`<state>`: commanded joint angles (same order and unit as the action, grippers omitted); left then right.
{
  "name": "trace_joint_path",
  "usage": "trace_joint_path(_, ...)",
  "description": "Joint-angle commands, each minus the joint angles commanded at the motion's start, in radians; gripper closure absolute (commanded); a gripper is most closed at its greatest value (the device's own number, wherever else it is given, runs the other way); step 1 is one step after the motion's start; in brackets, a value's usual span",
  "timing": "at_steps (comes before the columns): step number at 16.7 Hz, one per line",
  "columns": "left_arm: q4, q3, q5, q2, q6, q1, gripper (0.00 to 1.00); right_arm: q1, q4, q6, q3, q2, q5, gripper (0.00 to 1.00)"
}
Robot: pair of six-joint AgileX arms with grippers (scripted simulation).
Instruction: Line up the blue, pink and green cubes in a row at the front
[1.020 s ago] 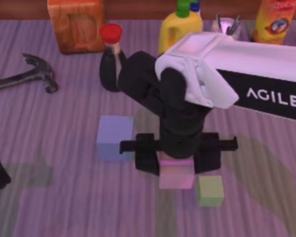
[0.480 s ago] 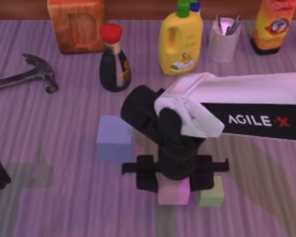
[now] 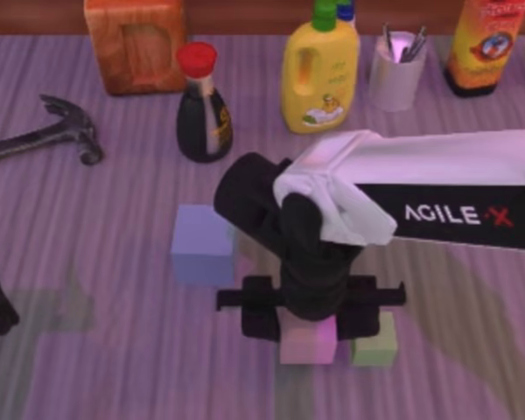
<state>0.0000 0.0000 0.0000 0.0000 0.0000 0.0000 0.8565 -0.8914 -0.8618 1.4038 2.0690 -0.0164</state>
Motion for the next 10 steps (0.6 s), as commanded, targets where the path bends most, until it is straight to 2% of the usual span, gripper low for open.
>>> trace_joint_path(9, 0.0, 0.0, 0.0, 0.0, 0.0, 0.0, 0.0, 0.0, 0.0, 0.0, 0.0, 0.0, 0.0, 0.02)
trace_joint_path(10, 0.0, 0.0, 0.0, 0.0, 0.0, 0.0, 0.0, 0.0, 0.0, 0.0, 0.0, 0.0, 0.0, 0.0)
